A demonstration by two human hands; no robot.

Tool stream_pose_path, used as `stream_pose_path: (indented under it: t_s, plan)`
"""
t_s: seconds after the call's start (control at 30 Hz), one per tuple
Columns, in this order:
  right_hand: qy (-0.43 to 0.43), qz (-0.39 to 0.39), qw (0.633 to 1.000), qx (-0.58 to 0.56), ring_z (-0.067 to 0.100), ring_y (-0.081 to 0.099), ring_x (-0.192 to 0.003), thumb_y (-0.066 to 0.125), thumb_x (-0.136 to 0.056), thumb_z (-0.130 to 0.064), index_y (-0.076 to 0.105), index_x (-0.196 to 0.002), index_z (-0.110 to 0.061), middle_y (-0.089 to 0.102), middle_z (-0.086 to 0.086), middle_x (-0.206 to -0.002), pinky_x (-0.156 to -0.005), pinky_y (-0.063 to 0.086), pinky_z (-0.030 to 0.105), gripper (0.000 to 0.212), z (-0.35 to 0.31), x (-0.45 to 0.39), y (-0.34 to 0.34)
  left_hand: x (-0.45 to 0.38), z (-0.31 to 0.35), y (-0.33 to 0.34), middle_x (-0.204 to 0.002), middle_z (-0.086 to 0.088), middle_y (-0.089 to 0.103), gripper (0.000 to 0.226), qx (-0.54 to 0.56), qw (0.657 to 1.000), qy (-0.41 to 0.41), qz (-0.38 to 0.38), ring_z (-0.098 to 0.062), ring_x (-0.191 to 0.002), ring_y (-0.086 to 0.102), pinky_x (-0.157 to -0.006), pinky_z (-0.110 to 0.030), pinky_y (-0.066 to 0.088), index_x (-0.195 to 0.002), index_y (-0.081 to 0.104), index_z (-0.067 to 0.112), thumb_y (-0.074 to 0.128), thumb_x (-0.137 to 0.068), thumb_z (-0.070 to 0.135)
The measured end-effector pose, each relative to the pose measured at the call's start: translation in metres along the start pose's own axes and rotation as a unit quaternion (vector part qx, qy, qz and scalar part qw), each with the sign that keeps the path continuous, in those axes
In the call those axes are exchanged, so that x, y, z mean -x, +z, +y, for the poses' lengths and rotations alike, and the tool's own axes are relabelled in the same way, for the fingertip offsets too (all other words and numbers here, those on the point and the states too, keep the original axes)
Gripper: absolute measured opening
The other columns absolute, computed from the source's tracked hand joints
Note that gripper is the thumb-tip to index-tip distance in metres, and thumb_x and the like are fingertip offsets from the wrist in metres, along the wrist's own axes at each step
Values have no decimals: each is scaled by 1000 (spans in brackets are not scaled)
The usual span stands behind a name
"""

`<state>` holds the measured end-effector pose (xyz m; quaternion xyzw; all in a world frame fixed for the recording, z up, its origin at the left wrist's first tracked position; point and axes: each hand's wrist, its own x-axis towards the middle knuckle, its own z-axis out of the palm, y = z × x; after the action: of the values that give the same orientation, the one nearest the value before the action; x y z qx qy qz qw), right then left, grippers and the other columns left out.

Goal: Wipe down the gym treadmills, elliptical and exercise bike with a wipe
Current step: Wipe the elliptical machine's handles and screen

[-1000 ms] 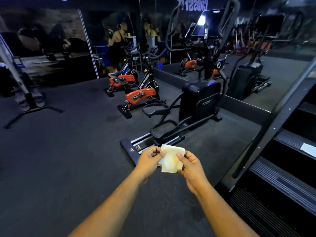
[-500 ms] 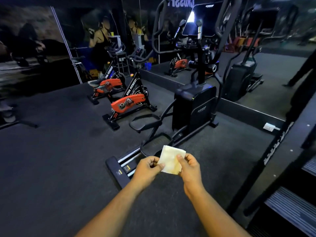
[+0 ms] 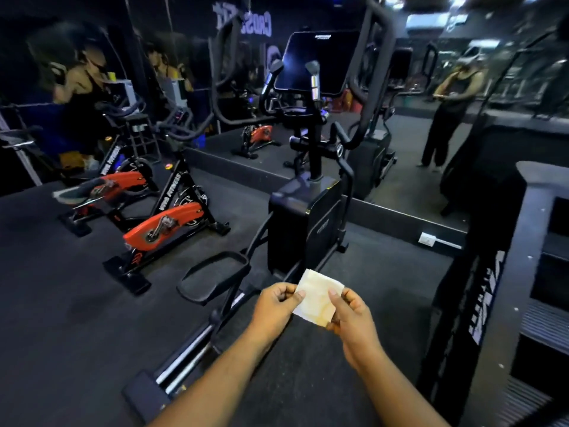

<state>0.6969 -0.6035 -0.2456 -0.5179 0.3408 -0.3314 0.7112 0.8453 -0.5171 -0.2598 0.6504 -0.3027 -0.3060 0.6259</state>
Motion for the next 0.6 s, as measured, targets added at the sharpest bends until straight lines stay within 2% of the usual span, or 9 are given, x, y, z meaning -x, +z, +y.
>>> stream_pose_path:
  t_s: [0.1,0.2,0.4,0.47,0.6]
  plan:
    - [2,5,1000,-14,36,73,-100,60,-100,-23,67,-122,-11,76,15,-108,-79,61,47,26,-8,-33,2,-41,8,8,-91,-9,78,7,-2,1000,10,-25,-27,-87,75,-80,-44,59,-96,75,8,71,-96,14]
    - [-6,21,999,-31,38,72,-101,61,-99,-20,67,-123,-8,75,18,-109,-88,58,55,28,-17,-90,-2,-101,14,21,-93,-7,78,8,-24,998,21,-50,-24,-89,75,-80,-38,59,-98,75,9,70,-96,15]
    - [-23,28,997,-73,32,74,-94,63,-98,-16,66,-119,-6,76,17,-106,-70,61,39,23,-42,-221,-18,-233,30,52,-93,-5,78,5,-45,998,37,-36,-23,-91,74,-83,-37,58,-97,76,11,71,-95,13]
    - [-24,28,996,-77,31,74,-92,62,-98,-14,66,-117,-6,76,17,-106,-69,60,38,21,-56,-259,-23,-268,42,62,-92,-4,78,5,-59,996,44,-41,-20,-89,74,-83,-37,58,-97,76,13,71,-95,13]
    - [-51,31,995,-82,28,74,-90,57,-101,-11,65,-116,-9,75,18,-107,-71,59,40,17,-94,-330,-32,-337,75,81,-89,-2,78,6,-66,994,75,-48,-10,-80,70,-72,-24,54,-98,76,13,70,-96,12]
